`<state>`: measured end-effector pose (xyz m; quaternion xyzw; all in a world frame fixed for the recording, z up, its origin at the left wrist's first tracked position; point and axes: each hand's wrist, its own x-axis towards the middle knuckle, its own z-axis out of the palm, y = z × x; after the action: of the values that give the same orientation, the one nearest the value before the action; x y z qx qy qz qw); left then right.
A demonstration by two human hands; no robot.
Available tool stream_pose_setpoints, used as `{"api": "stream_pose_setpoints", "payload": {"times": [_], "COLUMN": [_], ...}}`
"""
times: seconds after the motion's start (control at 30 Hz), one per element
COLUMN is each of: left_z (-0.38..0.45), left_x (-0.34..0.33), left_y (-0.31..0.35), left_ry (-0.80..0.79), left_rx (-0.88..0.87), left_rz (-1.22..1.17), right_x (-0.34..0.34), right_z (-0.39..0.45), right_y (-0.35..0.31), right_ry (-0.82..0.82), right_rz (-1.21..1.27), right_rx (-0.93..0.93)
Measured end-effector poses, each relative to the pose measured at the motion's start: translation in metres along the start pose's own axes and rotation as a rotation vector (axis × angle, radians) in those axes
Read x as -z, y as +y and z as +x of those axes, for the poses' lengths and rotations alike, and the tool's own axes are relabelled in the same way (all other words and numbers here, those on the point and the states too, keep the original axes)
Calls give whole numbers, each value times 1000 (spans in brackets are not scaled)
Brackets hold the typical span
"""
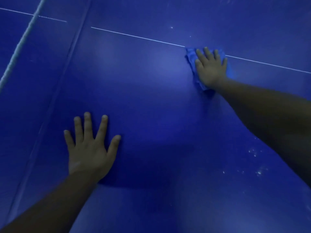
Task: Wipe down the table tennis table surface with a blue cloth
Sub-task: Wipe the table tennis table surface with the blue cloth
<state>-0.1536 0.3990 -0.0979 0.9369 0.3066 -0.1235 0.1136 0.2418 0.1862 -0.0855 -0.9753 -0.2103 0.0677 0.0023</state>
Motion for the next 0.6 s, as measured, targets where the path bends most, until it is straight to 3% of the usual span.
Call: {"api": "stream_pose_setpoints", "payload": {"times": [0.07,0.17,0.23,0.27,0.37,0.43,0.5,0.6], "left_z": [0,0,1,1,1,0,0,0], "left_x": [-5,-6,-7,-6,-5,-5,-5,-4], "left_y": [4,1,1,2,4,5,5,5], "left_ry": [8,20,25,20,30,30,26,14], "left_rx": [3,14,19,19,27,31,30,36], "left_rz": [31,55,55,53,46,44,35,44], "right_x": [-10,-40,-39,-35,-10,-6,-14,-41], "right_z": [-26,-103,-111,-92,-15,4,-18,-106], "right_y": [-5,-16,-7,0,22,24,8,-11], "right_ry": [44,87,-12,14,33,34,64,82], "right_rz": [-45,-112,-192,-204,-97,6,-28,-29], "right_rx": [128,751,971,934,327,71,154,729]}}
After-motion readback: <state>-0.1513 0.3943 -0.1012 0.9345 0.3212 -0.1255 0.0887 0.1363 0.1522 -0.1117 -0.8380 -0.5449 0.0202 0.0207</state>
